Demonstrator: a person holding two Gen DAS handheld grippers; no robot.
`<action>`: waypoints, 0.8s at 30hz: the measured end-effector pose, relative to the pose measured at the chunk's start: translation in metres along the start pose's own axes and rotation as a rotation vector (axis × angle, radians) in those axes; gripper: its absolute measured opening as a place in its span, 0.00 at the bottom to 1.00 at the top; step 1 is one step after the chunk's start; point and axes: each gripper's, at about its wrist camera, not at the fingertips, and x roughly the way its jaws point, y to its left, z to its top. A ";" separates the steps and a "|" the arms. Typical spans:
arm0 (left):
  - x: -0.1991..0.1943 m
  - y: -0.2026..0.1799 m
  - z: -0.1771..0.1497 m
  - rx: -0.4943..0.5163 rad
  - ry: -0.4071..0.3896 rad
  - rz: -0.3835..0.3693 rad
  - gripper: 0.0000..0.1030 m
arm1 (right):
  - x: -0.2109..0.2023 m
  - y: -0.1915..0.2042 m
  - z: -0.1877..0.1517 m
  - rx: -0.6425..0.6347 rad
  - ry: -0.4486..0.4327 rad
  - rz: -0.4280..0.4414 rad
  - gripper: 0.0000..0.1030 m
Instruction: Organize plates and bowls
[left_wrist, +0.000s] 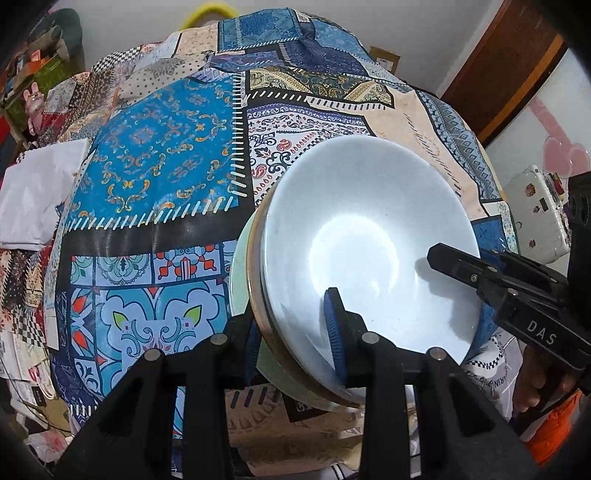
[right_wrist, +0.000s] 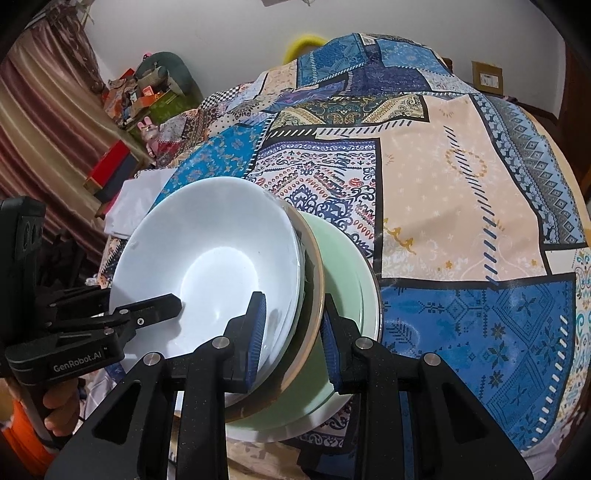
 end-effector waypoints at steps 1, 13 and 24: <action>0.000 0.000 0.000 0.000 0.002 0.000 0.32 | -0.001 0.000 0.000 -0.002 -0.002 0.001 0.26; -0.036 0.001 -0.004 0.017 -0.072 0.068 0.32 | -0.052 0.009 0.000 -0.024 -0.118 -0.061 0.26; -0.143 -0.017 -0.020 0.039 -0.378 0.060 0.51 | -0.146 0.064 -0.004 -0.159 -0.386 -0.063 0.38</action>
